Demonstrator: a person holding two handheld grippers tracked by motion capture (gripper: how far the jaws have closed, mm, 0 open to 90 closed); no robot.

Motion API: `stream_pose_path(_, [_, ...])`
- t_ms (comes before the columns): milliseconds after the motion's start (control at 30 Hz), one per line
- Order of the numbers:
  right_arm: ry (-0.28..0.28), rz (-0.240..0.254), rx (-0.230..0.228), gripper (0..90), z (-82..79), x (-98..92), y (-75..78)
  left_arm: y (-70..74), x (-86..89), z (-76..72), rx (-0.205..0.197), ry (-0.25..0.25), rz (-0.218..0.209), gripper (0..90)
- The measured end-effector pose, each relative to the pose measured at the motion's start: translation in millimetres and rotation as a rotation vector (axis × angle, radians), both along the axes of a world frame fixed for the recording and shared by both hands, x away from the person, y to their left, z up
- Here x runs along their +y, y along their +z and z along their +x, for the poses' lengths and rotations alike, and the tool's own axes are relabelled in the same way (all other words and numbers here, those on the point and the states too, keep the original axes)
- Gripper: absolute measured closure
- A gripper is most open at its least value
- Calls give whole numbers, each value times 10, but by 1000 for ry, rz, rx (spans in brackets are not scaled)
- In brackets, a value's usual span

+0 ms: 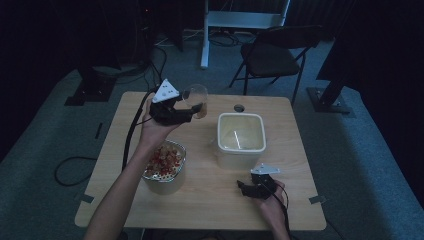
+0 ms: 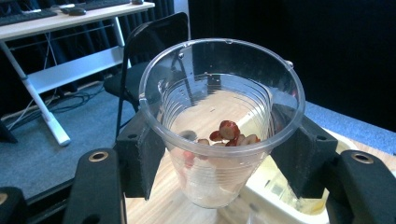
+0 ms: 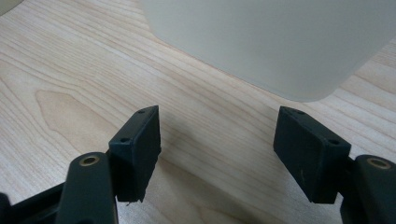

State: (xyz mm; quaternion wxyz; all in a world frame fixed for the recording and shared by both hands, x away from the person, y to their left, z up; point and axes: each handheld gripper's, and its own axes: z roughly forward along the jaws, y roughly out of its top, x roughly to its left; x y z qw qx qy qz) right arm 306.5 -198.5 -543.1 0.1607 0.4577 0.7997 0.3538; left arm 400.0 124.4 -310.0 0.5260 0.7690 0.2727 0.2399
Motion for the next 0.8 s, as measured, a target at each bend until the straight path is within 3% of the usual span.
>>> stream_pose_path(100, [-1, 1, 0, 314, -1, 2, 0, 21, -66, 32, 0, -5, -1, 383])
stream_pose_path(267, [-1, 2, -1, 314, -3, 2, -1, 74, -361, 124, 8, 11, -13, 383])
stream_pose_path(467, [1, -4, -3, 314, -11, 10, -1, -14, -609, 239, 51, 25, -33, 383])
stream_pose_path(800, [1, -4, -1, 314, -16, 8, 0, -209, -973, 335, 116, 33, -19, 376])
